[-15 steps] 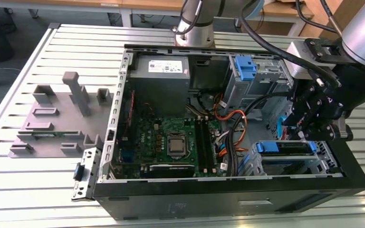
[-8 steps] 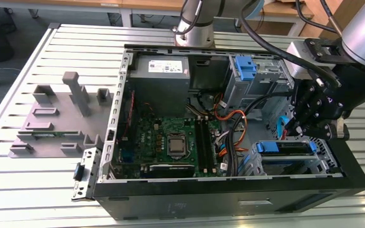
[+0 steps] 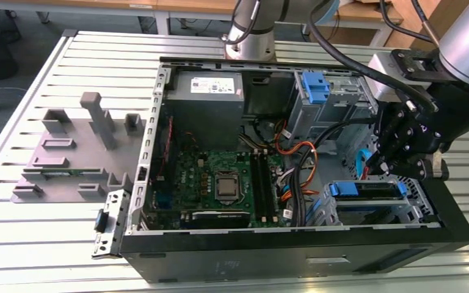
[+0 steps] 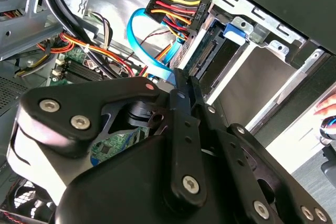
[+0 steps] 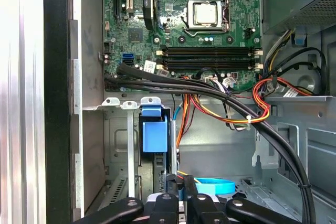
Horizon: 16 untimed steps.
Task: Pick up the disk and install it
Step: 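Insert the first disk wire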
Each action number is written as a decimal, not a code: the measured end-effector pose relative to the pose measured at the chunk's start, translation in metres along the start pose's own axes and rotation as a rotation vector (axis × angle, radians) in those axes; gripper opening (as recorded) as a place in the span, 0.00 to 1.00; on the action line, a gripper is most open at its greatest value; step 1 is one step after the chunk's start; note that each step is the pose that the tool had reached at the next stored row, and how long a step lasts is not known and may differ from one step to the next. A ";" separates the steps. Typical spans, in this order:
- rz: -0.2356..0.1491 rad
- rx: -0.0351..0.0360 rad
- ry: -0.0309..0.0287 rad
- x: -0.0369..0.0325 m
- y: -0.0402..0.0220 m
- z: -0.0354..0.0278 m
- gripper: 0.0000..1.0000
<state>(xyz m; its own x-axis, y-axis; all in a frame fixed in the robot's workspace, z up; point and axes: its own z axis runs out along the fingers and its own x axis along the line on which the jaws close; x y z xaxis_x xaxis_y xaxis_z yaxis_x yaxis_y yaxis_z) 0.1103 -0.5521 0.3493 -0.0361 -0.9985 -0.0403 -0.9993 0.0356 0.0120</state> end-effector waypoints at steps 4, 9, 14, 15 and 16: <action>0.001 -0.0211 -0.0008 0.0000 -0.0003 0.0001 0.16; 0.001 -0.0227 -0.0008 0.0004 -0.0014 0.0001 0.16; 0.004 -0.0225 -0.0009 0.0048 -0.0041 0.0000 0.16; 0.005 -0.0224 -0.0009 0.0065 -0.0042 0.0001 0.16; 0.006 -0.0224 -0.0009 0.0081 -0.0044 0.0002 0.16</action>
<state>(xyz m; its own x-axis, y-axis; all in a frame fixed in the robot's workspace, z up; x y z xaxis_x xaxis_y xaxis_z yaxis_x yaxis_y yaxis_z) 0.1144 -0.5603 0.3488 -0.0425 -0.9983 -0.0410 -0.9986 0.0411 0.0346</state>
